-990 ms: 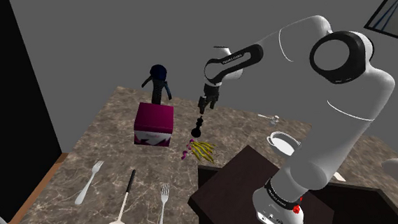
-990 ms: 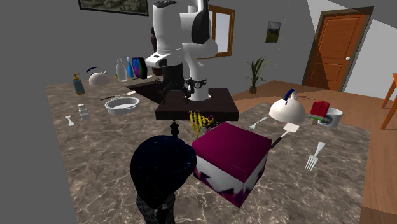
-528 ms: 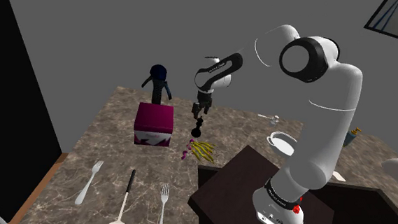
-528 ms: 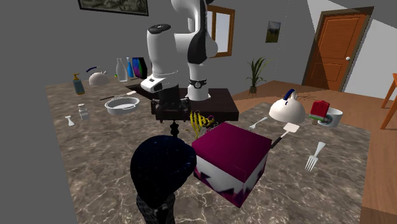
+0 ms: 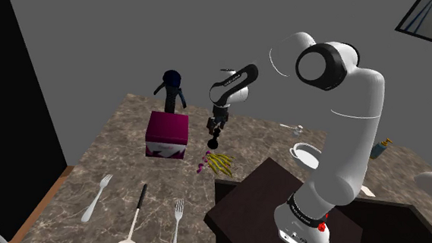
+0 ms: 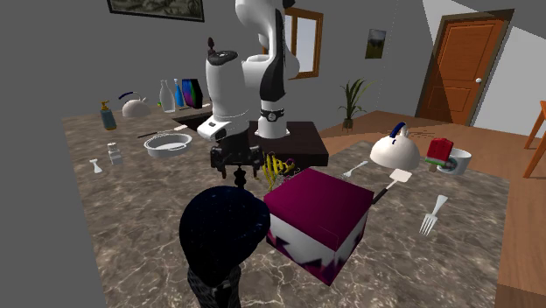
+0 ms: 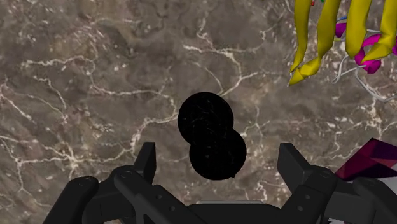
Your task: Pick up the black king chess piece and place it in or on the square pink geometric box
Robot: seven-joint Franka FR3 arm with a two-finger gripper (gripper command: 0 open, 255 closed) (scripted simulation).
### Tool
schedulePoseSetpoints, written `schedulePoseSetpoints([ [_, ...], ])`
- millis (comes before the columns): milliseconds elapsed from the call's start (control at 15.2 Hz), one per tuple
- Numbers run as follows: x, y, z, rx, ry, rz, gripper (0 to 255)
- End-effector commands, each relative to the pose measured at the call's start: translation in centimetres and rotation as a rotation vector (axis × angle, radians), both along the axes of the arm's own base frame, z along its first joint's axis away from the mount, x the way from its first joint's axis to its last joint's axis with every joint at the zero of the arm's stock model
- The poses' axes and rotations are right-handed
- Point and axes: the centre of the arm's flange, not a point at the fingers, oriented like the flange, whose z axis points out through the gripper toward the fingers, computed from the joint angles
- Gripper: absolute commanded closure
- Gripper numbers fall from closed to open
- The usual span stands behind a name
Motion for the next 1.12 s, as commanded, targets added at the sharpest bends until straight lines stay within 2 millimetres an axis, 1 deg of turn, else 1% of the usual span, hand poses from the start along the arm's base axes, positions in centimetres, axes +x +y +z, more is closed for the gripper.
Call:
schedulePoseSetpoints([
  [0,0.0,0.0,-0.1,0.0,0.0,0.0,0],
  [264,0.0,0.0,-0.1,0.0,0.0,0.0,0],
  [330,0.0,0.0,-0.1,0.0,0.0,0.0,255],
  [924,0.0,0.0,-0.1,0.0,0.0,0.0,255],
  [1056,0.0,0.0,0.9,0.0,0.0,0.0,255],
])
